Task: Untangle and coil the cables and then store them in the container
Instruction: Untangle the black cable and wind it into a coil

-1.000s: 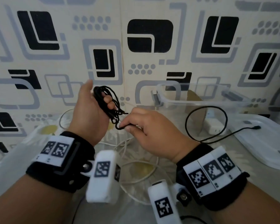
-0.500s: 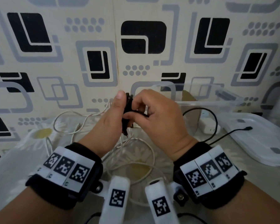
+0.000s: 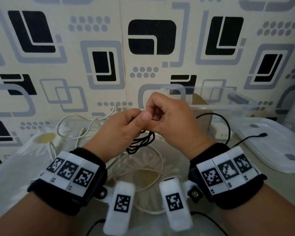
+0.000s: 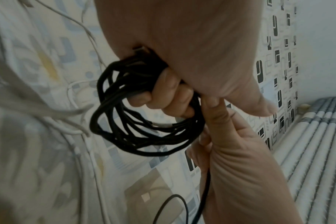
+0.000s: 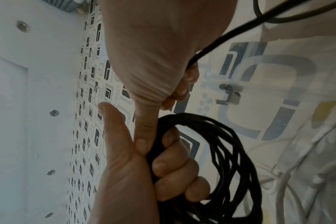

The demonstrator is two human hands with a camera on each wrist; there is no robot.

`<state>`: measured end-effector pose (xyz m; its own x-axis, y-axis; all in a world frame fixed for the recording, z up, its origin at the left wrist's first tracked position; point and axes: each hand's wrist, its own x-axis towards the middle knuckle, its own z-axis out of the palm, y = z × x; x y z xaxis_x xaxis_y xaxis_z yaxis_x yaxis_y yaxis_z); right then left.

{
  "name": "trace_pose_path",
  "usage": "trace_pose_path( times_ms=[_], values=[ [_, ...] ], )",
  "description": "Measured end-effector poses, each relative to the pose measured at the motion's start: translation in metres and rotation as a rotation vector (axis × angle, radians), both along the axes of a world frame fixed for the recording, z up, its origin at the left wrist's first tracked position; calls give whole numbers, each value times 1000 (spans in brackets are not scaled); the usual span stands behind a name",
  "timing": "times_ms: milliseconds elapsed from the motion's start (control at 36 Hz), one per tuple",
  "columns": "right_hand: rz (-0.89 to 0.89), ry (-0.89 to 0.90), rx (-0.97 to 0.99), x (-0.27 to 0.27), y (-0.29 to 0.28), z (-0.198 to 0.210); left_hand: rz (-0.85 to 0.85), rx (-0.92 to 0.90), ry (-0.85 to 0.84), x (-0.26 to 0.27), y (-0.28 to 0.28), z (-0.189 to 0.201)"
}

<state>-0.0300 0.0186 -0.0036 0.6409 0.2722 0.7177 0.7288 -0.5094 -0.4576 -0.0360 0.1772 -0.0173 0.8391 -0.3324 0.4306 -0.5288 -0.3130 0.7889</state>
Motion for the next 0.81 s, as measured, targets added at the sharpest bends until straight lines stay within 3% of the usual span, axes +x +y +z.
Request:
trace_pose_path(
  times_ms=[194, 278, 417, 583, 806],
  values=[
    [57, 121, 108, 1, 2, -1, 207, -326, 146, 7, 15, 9],
    [100, 208, 129, 2, 4, -4, 264, -316, 169, 9, 17, 10],
    [-59, 131, 290, 11, 5, -10, 150, -276, 269, 4, 11, 10],
    [-18, 302, 299, 16, 6, -19, 124, -394, 370, 5, 10, 15],
    [115, 529, 239, 12, 13, -27, 154, -774, 524, 16, 24, 17]
  ],
)
